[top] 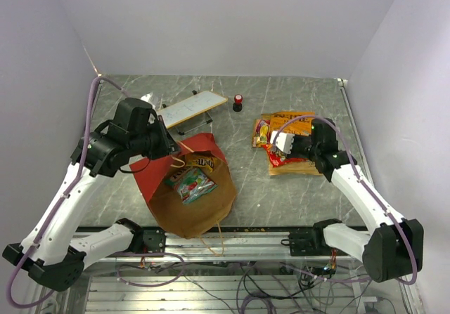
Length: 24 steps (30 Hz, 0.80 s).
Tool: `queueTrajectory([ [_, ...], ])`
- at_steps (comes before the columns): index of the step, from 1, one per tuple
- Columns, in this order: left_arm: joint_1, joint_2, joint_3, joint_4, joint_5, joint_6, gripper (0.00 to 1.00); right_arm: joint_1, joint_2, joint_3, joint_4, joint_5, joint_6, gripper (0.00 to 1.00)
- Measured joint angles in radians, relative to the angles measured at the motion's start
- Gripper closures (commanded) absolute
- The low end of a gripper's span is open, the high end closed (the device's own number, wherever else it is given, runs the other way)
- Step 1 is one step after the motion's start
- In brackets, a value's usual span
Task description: Take the snacks out of the paper bag
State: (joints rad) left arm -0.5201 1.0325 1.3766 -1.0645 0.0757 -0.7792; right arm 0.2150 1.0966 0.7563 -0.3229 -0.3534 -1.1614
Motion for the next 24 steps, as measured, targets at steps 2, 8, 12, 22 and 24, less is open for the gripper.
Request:
queueTrajectory([
  [2, 0.000, -0.005, 0.000, -0.001, 0.000, -0.006, 0.93, 0.000, -0.014, -0.023, -0.021, -0.003, 0.001, 0.78],
  [8, 0.000, -0.040, -0.011, -0.002, 0.000, -0.030, 0.93, -0.001, -0.072, -0.083, -0.097, -0.043, 0.013, 0.63],
  [12, 0.000, -0.053, -0.013, -0.002, -0.001, -0.043, 0.93, -0.001, -0.140, -0.114, -0.172, -0.069, 0.026, 0.58],
  [22, 0.000, -0.051, -0.013, -0.006, -0.002, -0.065, 0.93, 0.043, -0.294, 0.065, -0.304, -0.267, 0.202, 0.50],
  [24, 0.000, -0.051, -0.013, -0.006, -0.001, -0.068, 0.93, 0.062, -0.332, 0.080, -0.286, -0.332, 0.279, 0.50],
])
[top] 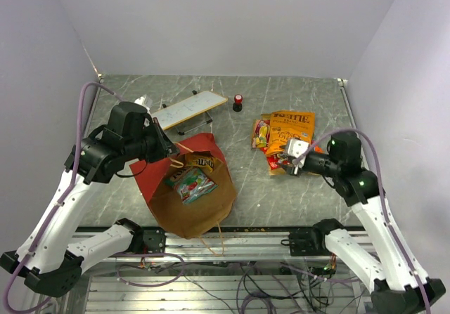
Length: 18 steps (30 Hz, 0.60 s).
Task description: Take the snacks out of the paper bag
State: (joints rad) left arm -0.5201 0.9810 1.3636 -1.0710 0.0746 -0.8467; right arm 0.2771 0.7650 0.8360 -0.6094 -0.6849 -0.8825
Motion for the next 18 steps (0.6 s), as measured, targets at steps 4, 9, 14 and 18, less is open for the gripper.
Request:
queueTrajectory([
  [4, 0.000, 0.005, 0.000, -0.001, 0.000, -0.005, 0.93, 0.044, -0.082, 0.000, 0.100, -0.138, 0.207, 0.53],
  [9, 0.000, 0.019, 0.000, -0.004, 0.000, -0.013, 0.93, 0.161, -0.070, 0.002, 0.231, -0.214, 0.384, 0.54],
  [14, 0.000, 0.029, 0.000, -0.004, 0.001, -0.026, 0.93, 0.397, 0.033, 0.027, 0.333, -0.143, 0.473, 0.54],
  [18, 0.000, 0.029, 0.000, -0.004, 0.001, -0.035, 0.93, 0.623, 0.155, 0.101, 0.374, 0.005, 0.468, 0.53],
])
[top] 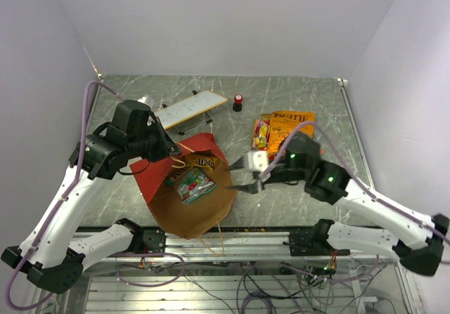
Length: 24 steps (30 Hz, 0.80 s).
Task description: Take the snacks out of the paper bag
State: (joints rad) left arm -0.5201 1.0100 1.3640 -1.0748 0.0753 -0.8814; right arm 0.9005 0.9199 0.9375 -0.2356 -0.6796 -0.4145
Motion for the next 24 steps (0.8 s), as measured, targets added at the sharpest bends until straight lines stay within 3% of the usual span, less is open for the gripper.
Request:
queueTrajectory([
  [7, 0.000, -0.006, 0.000, -0.004, 0.000, -0.015, 0.93, 0.447, 0.227, 0.084, 0.005, 0.374, -0.179, 0.53],
  [11, 0.000, -0.018, 0.000, -0.014, -0.001, -0.018, 0.93, 0.587, 0.389, 0.103, -0.003, 0.594, -0.310, 0.52],
  [16, 0.000, -0.038, 0.000, -0.016, -0.003, -0.026, 0.93, 0.605, 0.523, 0.082, 0.030, 0.784, -0.429, 0.51],
  [24, 0.000, -0.051, 0.000, -0.017, -0.003, -0.036, 0.93, 0.517, 0.623, 0.035, 0.139, 0.823, -0.494, 0.51],
])
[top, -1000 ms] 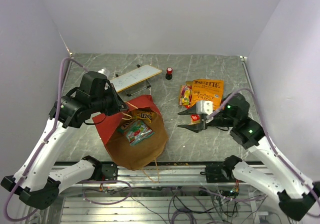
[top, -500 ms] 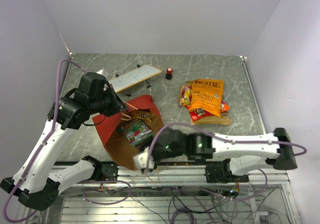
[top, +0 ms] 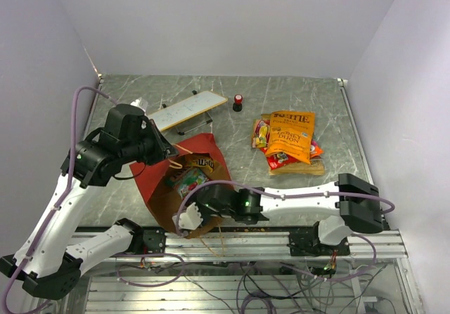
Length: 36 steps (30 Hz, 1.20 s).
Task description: Take the snacks out of the paper bag
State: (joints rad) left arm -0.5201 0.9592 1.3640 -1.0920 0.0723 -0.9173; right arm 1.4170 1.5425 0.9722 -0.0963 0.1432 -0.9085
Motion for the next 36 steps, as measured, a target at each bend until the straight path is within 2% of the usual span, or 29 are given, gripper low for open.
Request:
queueTrajectory([
  [9, 0.000, 0.000, 0.000, -0.001, 0.002, 0.000, 0.93, -0.087, 0.117, -0.005, 0.049, -0.081, -0.037, 0.52],
  [23, 0.000, -0.007, 0.000, -0.006, 0.011, 0.000, 0.93, -0.136, 0.285, 0.058, 0.080, -0.158, -0.060, 0.59],
  [36, 0.000, 0.016, 0.000, -0.019, 0.011, 0.006, 0.93, -0.154, 0.358, 0.124, 0.085, -0.204, -0.100, 0.94],
])
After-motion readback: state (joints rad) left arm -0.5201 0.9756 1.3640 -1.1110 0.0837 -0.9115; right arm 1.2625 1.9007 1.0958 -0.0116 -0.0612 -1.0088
